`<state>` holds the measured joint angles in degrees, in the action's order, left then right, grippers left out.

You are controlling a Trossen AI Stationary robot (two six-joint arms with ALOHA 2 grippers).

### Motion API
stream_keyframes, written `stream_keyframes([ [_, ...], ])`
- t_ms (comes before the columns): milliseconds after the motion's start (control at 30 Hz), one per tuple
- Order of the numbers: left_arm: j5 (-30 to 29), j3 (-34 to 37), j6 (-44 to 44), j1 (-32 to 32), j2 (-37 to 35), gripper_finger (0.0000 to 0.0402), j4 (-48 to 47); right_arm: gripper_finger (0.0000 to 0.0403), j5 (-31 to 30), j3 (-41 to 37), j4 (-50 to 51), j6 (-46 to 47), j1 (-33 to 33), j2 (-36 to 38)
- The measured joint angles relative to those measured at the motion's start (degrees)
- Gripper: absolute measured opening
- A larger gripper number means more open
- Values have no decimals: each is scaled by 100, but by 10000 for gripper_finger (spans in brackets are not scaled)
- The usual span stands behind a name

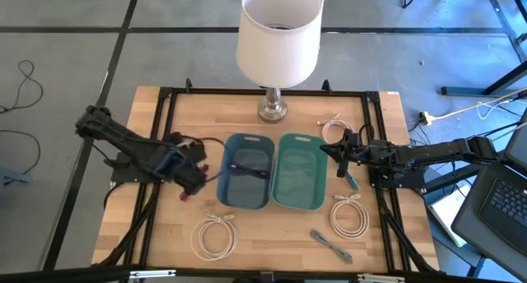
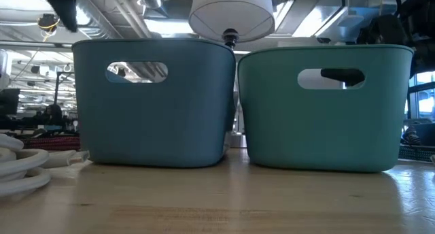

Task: Pick and place items into bin
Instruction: Put the red patterned USB cable into the blue bin

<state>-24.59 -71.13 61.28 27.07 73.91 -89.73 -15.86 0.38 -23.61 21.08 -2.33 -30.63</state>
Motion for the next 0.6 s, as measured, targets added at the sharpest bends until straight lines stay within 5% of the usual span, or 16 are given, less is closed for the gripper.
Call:
stream_keyframes([
  [200,425,1483,1494,296,-601,151,555,10,-2,0,-124,100,0,0],
  [433,841,2764,1470,250,-743,168,2398,10,-23,1,-232,88,0,0],
  [600,1105,3208,1597,151,-743,173,2584,10,-22,1,-232,92,2,0],
])
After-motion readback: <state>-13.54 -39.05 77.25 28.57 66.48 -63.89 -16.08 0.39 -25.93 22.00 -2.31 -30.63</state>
